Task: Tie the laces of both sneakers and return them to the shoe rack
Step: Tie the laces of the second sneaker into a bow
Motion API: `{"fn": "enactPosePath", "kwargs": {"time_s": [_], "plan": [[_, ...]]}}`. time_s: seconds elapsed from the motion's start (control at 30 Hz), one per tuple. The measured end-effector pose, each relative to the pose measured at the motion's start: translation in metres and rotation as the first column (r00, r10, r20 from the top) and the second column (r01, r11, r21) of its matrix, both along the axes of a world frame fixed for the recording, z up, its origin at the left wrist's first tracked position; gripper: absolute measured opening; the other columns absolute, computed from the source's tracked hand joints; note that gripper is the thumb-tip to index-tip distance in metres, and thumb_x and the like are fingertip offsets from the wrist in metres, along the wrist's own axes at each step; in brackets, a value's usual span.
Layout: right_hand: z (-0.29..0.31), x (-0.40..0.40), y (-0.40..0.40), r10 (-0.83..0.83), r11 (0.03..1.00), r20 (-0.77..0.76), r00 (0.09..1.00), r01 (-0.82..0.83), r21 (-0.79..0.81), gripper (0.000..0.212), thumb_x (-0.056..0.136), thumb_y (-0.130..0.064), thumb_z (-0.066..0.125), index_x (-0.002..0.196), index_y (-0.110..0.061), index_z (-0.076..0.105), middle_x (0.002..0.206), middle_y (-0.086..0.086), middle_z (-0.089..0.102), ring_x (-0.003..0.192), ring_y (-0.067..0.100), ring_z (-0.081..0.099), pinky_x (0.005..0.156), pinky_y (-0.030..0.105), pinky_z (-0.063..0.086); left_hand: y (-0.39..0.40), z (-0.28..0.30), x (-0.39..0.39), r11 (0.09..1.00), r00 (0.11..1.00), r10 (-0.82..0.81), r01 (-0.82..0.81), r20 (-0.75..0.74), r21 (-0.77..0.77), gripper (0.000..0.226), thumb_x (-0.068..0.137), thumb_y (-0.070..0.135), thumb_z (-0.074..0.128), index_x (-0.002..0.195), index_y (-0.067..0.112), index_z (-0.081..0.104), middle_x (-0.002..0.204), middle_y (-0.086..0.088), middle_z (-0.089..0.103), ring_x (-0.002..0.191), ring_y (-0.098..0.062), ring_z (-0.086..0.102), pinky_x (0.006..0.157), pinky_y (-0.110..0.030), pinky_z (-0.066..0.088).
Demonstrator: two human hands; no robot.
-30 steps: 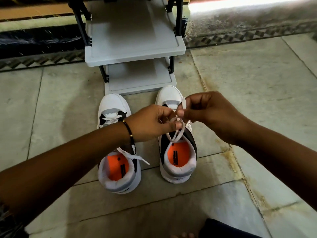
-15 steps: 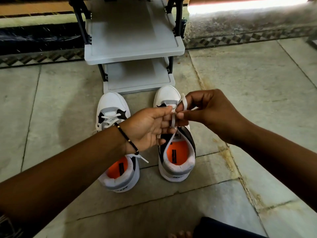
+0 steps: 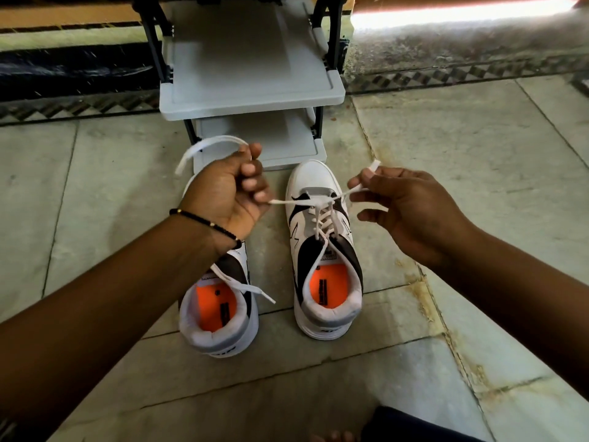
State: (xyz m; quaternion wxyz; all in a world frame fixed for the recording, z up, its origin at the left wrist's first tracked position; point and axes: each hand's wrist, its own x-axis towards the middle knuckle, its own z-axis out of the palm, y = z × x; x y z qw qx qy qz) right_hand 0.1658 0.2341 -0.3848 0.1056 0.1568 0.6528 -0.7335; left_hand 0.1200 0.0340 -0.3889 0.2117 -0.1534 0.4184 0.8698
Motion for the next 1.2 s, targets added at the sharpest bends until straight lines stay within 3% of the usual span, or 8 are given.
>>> {"fn": "enactPosePath", "kwargs": {"time_s": [0.17,0.27,0.4,0.47,0.6,0.87,1.1,1.2], "plan": [[-0.028,0.004,0.034,-0.286,0.938,0.197,0.938,0.232,0.259,0.018,0.091,-0.010,0.050,0.080,-0.003,0.063,0.076,0.010,0.060,0.066,0.021,0.058,0.053,0.029,0.043,-0.033,-0.030,-0.004,0.733,0.967,-0.143,-0.041,-0.212,-0.679,0.031,0.095,0.012,0.041,0.070,0.016,0.058,0.043,0.009,0.048,0.032,0.000,0.031,0.033,-0.011,0.026],[-0.043,0.012,0.058,-0.222,0.880,0.319,0.921,0.049,0.473,0.019,0.090,-0.010,0.053,0.089,0.005,0.063,0.074,0.012,0.062,0.059,0.021,0.055,0.050,0.029,0.042,-0.047,-0.043,-0.002,0.574,0.969,-0.241,0.105,-0.045,-0.812,0.030,0.093,0.005,0.043,0.067,0.012,0.058,0.053,-0.004,0.055,0.028,-0.003,0.038,0.033,-0.011,0.032],[-0.049,0.017,0.049,0.090,0.596,0.458,0.884,-0.417,0.687,0.041,0.087,-0.035,0.059,0.065,-0.001,0.064,0.061,0.012,0.065,0.045,0.018,0.053,0.044,0.023,0.041,-0.034,-0.045,0.010,-0.191,0.771,-0.626,-0.009,0.115,-0.981,0.023,0.091,0.020,0.047,0.100,0.004,0.061,0.102,-0.021,0.066,0.086,-0.036,0.062,0.078,-0.039,0.050],[-0.043,0.014,0.040,0.192,0.395,0.274,0.942,-0.330,0.857,0.043,0.083,-0.042,0.061,0.066,-0.003,0.065,0.064,0.011,0.068,0.049,0.016,0.054,0.048,0.022,0.039,-0.016,-0.037,0.018,-0.383,0.661,-0.723,-0.144,0.200,-0.912,0.033,0.090,0.030,0.046,0.112,0.006,0.053,0.117,-0.019,0.058,0.106,-0.037,0.052,0.089,-0.042,0.043],[-0.028,0.012,0.019,0.466,0.458,0.115,0.877,-0.351,0.817,0.017,0.077,-0.035,0.071,0.088,-0.023,0.069,0.090,-0.010,0.066,0.075,0.005,0.061,0.060,0.017,0.042,0.015,-0.037,0.036,-0.293,0.442,-0.867,-0.078,0.230,-0.953,0.036,0.092,0.034,0.044,0.121,0.015,0.049,0.123,-0.010,0.056,0.115,-0.030,0.047,0.097,-0.043,0.040],[-0.049,0.016,-0.008,0.461,0.476,0.006,0.887,-0.253,0.842,0.006,0.079,-0.005,0.062,0.077,-0.009,0.065,0.084,0.004,0.061,0.079,0.022,0.057,0.065,0.031,0.044,0.017,-0.038,0.036,-0.339,0.354,-0.913,-0.377,0.204,-0.862,0.021,0.097,0.027,0.035,0.108,0.020,0.052,0.108,-0.001,0.064,0.104,-0.025,0.053,0.086,-0.034,0.033],[-0.051,0.015,-0.015,0.644,0.274,0.081,0.761,-0.327,0.904,0.017,0.079,0.003,0.041,0.085,-0.013,0.040,0.073,0.006,0.053,0.063,0.025,0.046,0.052,0.037,0.034,0.004,-0.023,0.030,-0.388,0.340,-0.908,-0.457,0.246,-0.800,0.014,0.090,0.023,0.043,0.102,0.026,0.050,0.095,0.000,0.067,0.100,-0.025,0.055,0.086,-0.035,0.031],[-0.048,0.014,-0.013,0.778,-0.004,0.079,0.624,-0.121,0.993,0.020,0.082,-0.007,0.031,0.095,-0.008,0.048,0.070,0.005,0.053,0.051,0.020,0.044,0.039,0.024,0.014,-0.003,-0.025,0.033,-0.414,0.340,-0.898,-0.444,0.278,-0.795,0.013,0.090,0.030,0.042,0.098,0.026,0.051,0.093,-0.001,0.067,0.098,-0.025,0.056,0.085,-0.035,0.030]]}}
